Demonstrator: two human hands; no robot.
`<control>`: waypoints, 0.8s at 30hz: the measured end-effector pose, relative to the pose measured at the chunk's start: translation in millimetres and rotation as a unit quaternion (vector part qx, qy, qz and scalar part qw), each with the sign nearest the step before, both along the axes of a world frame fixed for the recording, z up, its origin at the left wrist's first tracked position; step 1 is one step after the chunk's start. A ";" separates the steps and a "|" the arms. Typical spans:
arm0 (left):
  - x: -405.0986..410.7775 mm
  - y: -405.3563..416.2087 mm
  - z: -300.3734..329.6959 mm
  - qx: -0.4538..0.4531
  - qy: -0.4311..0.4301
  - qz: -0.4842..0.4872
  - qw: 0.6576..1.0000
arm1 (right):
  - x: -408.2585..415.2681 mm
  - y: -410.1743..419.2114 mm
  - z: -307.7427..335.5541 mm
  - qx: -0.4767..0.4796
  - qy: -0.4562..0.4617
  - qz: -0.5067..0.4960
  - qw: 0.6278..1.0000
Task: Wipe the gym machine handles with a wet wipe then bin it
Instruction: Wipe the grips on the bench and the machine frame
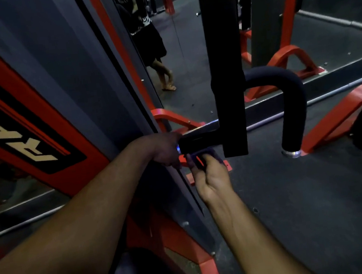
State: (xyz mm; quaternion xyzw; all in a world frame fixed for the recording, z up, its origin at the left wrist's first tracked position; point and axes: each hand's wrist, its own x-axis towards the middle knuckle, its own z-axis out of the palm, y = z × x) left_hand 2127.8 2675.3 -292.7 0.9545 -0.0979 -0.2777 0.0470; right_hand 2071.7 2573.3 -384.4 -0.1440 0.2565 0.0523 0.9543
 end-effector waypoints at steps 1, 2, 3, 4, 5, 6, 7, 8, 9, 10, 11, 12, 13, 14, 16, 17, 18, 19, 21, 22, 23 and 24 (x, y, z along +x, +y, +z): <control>0.5 0.7 -1.7 0.002 -0.002 0.004 1.000 | 3.3 3.9 1.8 -0.002 0.005 -0.005 1.000; 0.3 0.4 -2.1 0.003 -0.003 0.007 1.000 | 4.8 3.5 2.7 -0.005 0.007 -0.009 1.000; 0.3 0.4 -2.8 0.003 -0.005 0.009 1.000 | 5.7 1.7 1.9 -0.002 0.008 -0.015 1.000; 0.2 0.0 -2.7 0.004 -0.013 0.008 1.000 | 6.6 -2.9 0.0 0.009 0.010 -0.022 1.000; -0.2 -1.0 -2.6 0.006 -0.022 0.005 1.000 | 7.4 -8.5 -1.5 0.028 0.016 -0.032 0.999; -0.9 -1.7 -2.1 0.009 -0.031 0.002 0.999 | 8.5 -12.2 -3.3 0.049 0.019 -0.043 0.998; -1.4 -3.8 -1.8 0.008 -0.040 0.002 0.999 | 9.0 -14.4 -4.2 0.066 0.013 -0.051 0.996; -1.2 -5.4 -2.1 0.004 -0.043 0.003 0.999 | 9.9 -13.7 -5.8 0.078 0.005 -0.058 0.995; -1.3 -7.4 -2.6 0.000 -0.040 0.006 0.999 | 11.3 -11.3 -5.6 0.082 -0.004 -0.064 0.995; -2.3 -9.1 -3.9 0.000 -0.035 0.011 0.999 | 12.4 -8.1 -5.7 0.075 -0.013 -0.069 0.995; -2.1 -10.9 -3.9 0.004 -0.035 0.010 0.999 | 14.6 -4.1 -3.8 0.060 -0.022 -0.075 0.995; -2.3 -12.2 -3.9 0.010 -0.039 0.009 0.999 | 16.7 -1.0 -3.0 0.033 -0.029 -0.081 0.996; -1.4 -13.0 -4.0 0.014 -0.044 0.005 0.999 | 18.5 1.9 -1.3 0.000 -0.035 -0.086 0.996; -1.5 -13.2 -4.2 0.011 -0.048 0.002 0.999 | 20.0 5.2 -1.2 -0.043 -0.040 -0.084 0.995; -2.6 -13.4 -4.7 -0.008 -0.050 0.000 0.999 | 19.0 12.3 -0.5 -0.125 -0.052 -0.054 0.989; -3.9 -14.1 -4.3 -0.010 -0.052 0.000 0.999 | 18.3 15.2 -1.2 -0.151 -0.058 -0.030 0.986; -5.2 -15.0 -2.8 -0.001 -0.055 0.000 0.998 | 17.9 16.4 -2.3 -0.160 -0.064 -0.008 0.985; -5.7 -15.7 -2.5 0.004 -0.060 0.003 0.998 | 19.3 15.7 -2.3 -0.155 -0.065 0.011 0.986; -5.0 -19.7 -3.9 0.003 -0.065 0.009 0.998 | 22.7 4.9 -0.3 -0.119 -0.064 0.016 0.991; -5.6 -22.1 -5.5 0.006 -0.066 0.015 0.998 | 23.8 -1.0 -2.2 -0.083 -0.058 0.000 0.995; -2.8 -24.1 -5.7 0.013 -0.073 0.014 0.997 | 25.7 -6.0 -2.0 -0.035 -0.056 -0.025 0.998; -1.7 -25.1 -7.4 0.015 -0.082 0.016 0.996 | 27.2 -8.4 -4.1 0.009 -0.056 -0.048 0.997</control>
